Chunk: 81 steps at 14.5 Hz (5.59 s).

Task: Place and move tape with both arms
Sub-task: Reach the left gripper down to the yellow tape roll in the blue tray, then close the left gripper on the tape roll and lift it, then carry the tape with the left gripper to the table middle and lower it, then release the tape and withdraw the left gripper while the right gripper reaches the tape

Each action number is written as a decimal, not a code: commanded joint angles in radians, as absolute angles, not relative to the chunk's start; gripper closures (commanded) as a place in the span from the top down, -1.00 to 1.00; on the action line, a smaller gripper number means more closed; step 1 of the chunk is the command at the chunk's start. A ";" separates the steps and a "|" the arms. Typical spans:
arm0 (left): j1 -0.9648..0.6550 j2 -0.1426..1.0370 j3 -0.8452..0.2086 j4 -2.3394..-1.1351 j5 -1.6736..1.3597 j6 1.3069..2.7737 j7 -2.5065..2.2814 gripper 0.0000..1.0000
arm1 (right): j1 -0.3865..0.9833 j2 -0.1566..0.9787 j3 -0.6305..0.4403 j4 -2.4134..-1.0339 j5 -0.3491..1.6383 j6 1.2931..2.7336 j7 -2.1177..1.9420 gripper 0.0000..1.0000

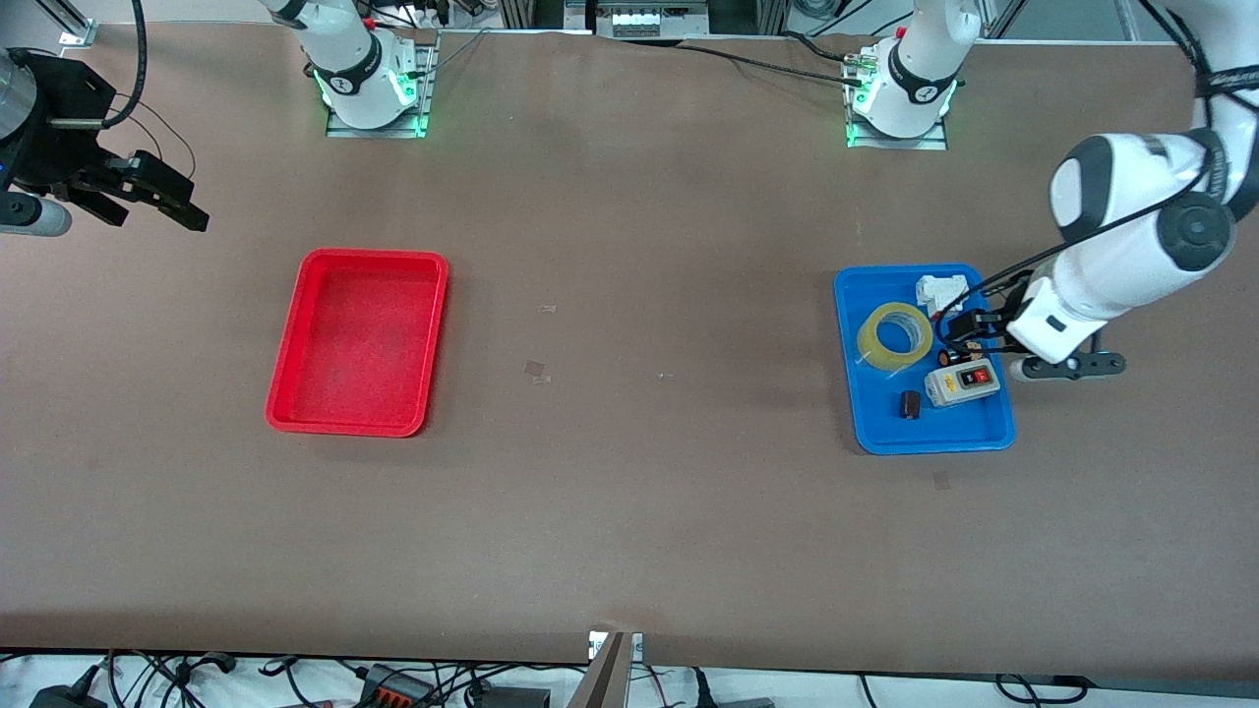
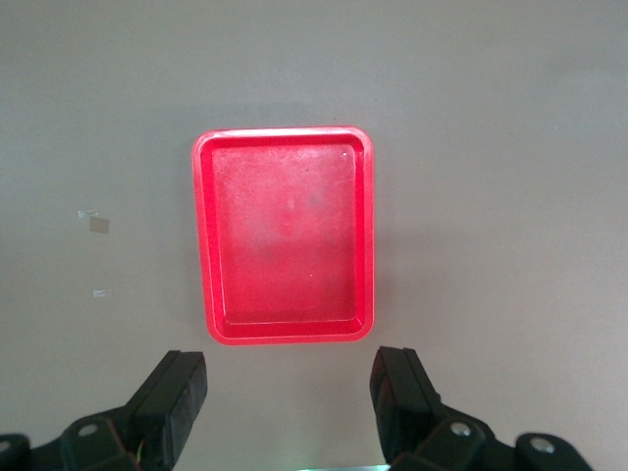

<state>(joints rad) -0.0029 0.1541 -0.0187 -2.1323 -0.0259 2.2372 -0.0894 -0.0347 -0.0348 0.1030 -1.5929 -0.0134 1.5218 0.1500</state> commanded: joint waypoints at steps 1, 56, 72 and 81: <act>0.002 0.175 -0.021 -2.240 -0.037 2.373 -0.078 1.00 | -0.044 -0.034 0.109 -1.580 -0.011 1.517 0.153 0.97; -0.472 0.778 -0.413 -1.549 0.238 2.233 -1.141 -0.21 | -0.052 -0.028 0.107 -1.592 -0.011 1.514 0.138 0.97; -0.191 0.451 -0.405 -1.528 0.239 1.844 -1.019 1.00 | 0.204 0.103 0.118 -1.628 -0.011 1.687 0.377 0.95; 0.055 0.347 -0.419 -1.421 0.198 1.542 -0.722 1.00 | 0.422 0.265 0.118 -1.673 -0.015 1.905 0.613 0.95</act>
